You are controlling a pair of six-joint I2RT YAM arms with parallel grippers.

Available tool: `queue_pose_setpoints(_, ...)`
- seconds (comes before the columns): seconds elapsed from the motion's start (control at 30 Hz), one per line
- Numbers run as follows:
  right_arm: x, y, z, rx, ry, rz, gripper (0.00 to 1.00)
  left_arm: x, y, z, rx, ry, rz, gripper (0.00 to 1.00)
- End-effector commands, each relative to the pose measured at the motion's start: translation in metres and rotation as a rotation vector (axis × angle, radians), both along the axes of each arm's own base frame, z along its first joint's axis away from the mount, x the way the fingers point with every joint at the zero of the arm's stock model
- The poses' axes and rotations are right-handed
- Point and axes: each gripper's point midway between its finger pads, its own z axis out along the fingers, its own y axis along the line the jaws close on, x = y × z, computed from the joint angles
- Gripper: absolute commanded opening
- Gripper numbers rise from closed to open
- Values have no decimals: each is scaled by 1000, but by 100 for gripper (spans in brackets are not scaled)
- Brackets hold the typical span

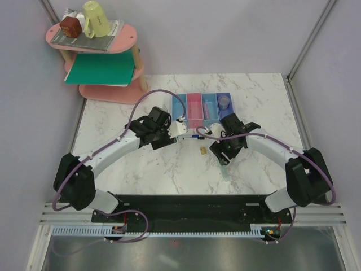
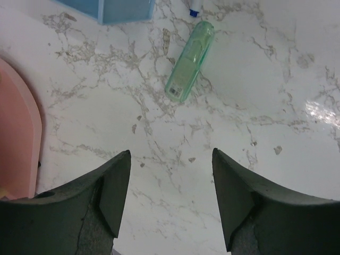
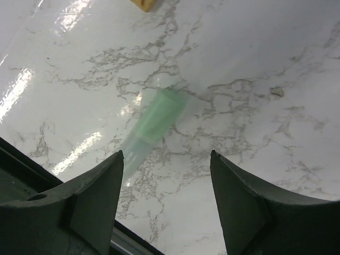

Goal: Sort the stationery into containers
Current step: Pick up the pen from the center of the board.

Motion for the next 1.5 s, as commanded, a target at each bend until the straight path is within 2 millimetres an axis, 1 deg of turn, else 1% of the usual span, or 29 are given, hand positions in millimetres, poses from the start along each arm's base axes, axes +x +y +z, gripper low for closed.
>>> queue_pose_setpoints(0.0,-10,13,-10,-39,51,45,73,29,-26,-9,-39,-76,-59,70)
queue_pose_setpoints(0.03,-11,15,-13,-47,58,51,73,29,-27,-14,-38,-72,-64,69)
queue_pose_setpoints(0.1,-13,18,-21,-69,81,63,73,29,-28,-31,-27,-46,-70,69)
queue_pose_setpoints(0.13,-13,18,-23,-74,87,66,72,31,-31,-35,-30,-51,-75,69)
queue_pose_setpoints(0.17,-14,19,-29,-86,101,70,72,29,-29,-44,-20,-39,-75,69)
queue_pose_setpoints(0.23,-14,18,-33,-98,112,69,71,31,-29,-56,-15,-35,-73,69)
queue_pose_setpoints(0.27,-14,17,-36,-104,119,69,69,28,-27,-64,-10,-24,-79,70)
queue_pose_setpoints(0.33,-13,17,-38,-109,119,71,66,28,-28,-74,-8,-17,-84,69)
queue_pose_setpoints(0.37,-14,17,-40,-113,128,70,61,24,-27,-81,-3,-4,-86,70)
queue_pose_setpoints(0.43,-14,17,-41,-111,133,71,56,25,-26,-87,-5,1,-83,70)
queue_pose_setpoints(0.47,-15,17,-41,-112,135,71,48,25,-27,-93,-3,7,-82,70)
queue_pose_setpoints(0.5,-14,17,-41,-112,134,71,44,25,-26,-95,-2,10,-80,70)
queue_pose_setpoints(0.53,-14,18,-40,-110,133,74,38,26,-27,-97,-4,11,-78,70)
queue_pose_setpoints(0.57,-15,18,-40,-109,133,74,29,28,-27,-100,-3,11,-75,70)
queue_pose_setpoints(0.63,-15,16,-40,-113,134,75,23,30,-28,-103,-2,10,-76,70)
queue_pose_setpoints(0.67,-15,16,-40,-115,131,76,18,32,-29,-103,-3,5,-75,70)
queue_pose_setpoints(0.77,-15,15,-37,-114,123,75,15,38,-31,-99,-9,-9,-74,70)
queue_pose_setpoints(0.87,-15,15,-34,-110,113,74,15,42,-33,-91,-17,-27,-79,70)
queue_pose_setpoints(1.0,-15,15,-30,-105,103,74,15,41,-32,-84,-12,-46,-111,70)
queue_pose_setpoints(1.03,-14,15,-29,-103,98,75,16,40,-31,-86,-1,-47,-130,71)
queue_pose_setpoints(1.1,-11,17,-26,-98,87,76,16,36,-32,-90,2,-35,-162,71)
queue_pose_setpoints(1.2,-8,20,-18,-85,71,92,16,37,-32,-97,25,-27,-212,71)
queue_pose_setpoints(1.27,-4,22,-10,-76,53,101,16,38,-38,-100,5,-9,-255,72)
queue_pose_setpoints(1.33,5,25,5,-63,8,121,17,40,-40,-101,-4,3,-287,72)
queue_pose_setpoints(1.37,13,30,16,-49,-28,129,17,41,-40,-101,-5,10,-297,72)
queue_pose_setpoints(1.4,18,31,24,-48,-52,143,17,43,-38,-104,-2,18,-299,72)
queue_pose_setpoints(1.43,23,33,34,-36,-85,148,17,46,-41,-100,-11,13,-313,72)
queue_pose_setpoints(1.47,33,39,49,-19,-133,154,17,45,-39,-106,-3,39,-318,71)
